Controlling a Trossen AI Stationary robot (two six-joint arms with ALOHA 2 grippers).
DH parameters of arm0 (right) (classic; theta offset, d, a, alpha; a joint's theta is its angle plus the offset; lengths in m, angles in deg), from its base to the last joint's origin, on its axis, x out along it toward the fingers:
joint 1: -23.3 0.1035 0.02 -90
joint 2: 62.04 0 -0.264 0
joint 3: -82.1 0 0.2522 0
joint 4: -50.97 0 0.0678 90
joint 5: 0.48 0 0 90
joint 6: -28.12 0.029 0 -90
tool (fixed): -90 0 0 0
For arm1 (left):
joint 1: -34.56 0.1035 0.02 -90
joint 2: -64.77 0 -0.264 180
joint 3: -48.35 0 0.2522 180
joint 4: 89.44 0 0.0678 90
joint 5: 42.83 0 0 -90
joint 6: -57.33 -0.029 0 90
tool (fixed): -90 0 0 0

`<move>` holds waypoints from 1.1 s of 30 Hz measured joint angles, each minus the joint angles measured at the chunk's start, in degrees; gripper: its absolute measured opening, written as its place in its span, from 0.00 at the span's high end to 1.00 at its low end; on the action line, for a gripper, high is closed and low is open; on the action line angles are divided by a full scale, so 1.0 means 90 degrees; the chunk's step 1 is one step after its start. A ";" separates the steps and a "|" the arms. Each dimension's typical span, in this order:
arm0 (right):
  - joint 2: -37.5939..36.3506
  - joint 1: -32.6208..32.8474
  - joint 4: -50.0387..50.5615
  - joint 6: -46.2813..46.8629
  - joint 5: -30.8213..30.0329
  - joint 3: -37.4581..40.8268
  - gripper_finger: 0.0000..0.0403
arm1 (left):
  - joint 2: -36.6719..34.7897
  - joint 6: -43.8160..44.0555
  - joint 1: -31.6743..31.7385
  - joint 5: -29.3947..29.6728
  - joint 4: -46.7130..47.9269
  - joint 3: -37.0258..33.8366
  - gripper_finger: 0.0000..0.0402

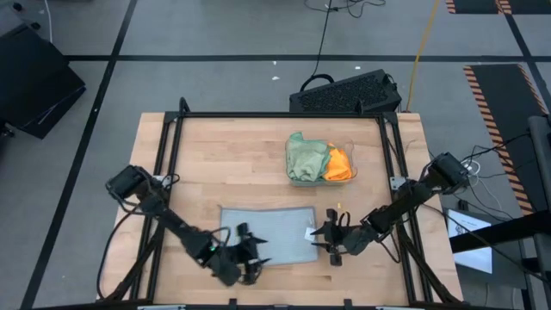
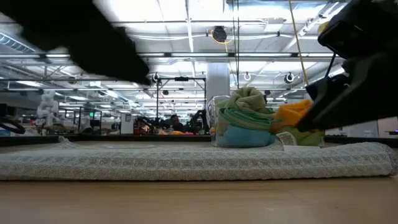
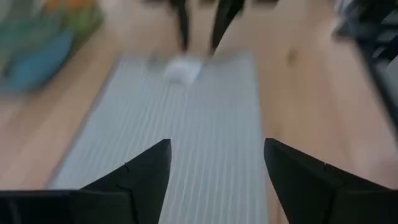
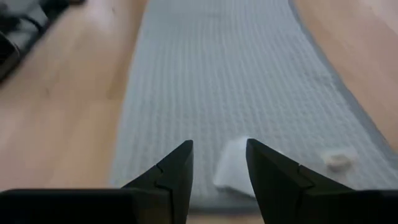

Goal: Fold microfiber towels
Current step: Fold the gray microfiber cloth

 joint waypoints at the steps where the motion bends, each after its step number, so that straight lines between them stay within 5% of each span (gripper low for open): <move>1: -0.0105 -0.0001 0.0248 -0.0022 0.0005 0.0001 0.65 | 0.0074 -0.0459 0.0144 -0.0139 -0.0486 0.0026 0.37; 7: -0.1075 0.0007 0.2073 -0.0379 0.0315 0.0002 0.65 | 0.0890 -0.1932 0.0732 -0.0939 -0.0781 0.1247 0.40; 13: -0.1876 0.0005 0.2774 -0.0626 0.0312 0.0222 0.65 | 0.1724 -0.2014 0.1077 -0.1348 0.0619 0.2970 0.40; 19: -0.2604 0.0053 0.2873 -0.0389 0.0320 0.0694 0.65 | 0.2459 -0.1917 0.1171 -0.1597 0.0950 0.4054 0.40; 33: -0.3698 0.0347 0.2954 0.0159 0.0308 0.1269 0.65 | 0.3608 -0.1613 0.1518 -0.1786 0.0977 0.4831 0.40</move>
